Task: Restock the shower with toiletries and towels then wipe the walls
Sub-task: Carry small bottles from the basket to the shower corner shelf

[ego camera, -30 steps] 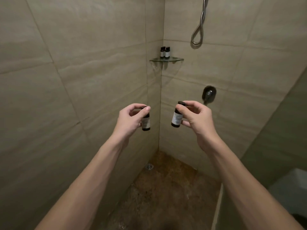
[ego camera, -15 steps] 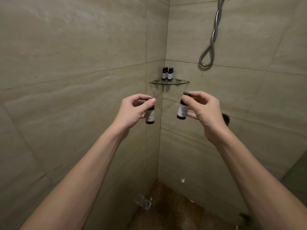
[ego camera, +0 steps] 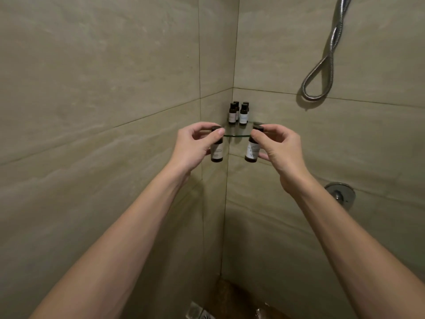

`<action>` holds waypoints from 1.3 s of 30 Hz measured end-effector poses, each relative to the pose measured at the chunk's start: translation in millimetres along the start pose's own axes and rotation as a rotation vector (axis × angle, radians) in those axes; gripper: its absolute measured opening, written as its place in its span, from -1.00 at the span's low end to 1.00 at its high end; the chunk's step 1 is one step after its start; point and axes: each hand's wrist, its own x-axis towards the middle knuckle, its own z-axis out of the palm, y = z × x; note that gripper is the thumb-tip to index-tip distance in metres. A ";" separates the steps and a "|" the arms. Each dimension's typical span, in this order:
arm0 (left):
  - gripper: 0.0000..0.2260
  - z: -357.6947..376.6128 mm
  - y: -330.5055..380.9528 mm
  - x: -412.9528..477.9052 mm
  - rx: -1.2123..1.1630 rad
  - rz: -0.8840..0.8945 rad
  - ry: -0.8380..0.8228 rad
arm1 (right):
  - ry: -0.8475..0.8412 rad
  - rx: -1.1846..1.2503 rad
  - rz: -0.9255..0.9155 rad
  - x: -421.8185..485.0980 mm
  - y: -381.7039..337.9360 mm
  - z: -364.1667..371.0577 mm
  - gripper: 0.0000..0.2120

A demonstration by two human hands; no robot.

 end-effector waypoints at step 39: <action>-0.50 82.8 -114.2 204.9 0.590 0.205 0.078 | -0.085 -0.644 -0.256 223.3 140.1 15.7 -0.58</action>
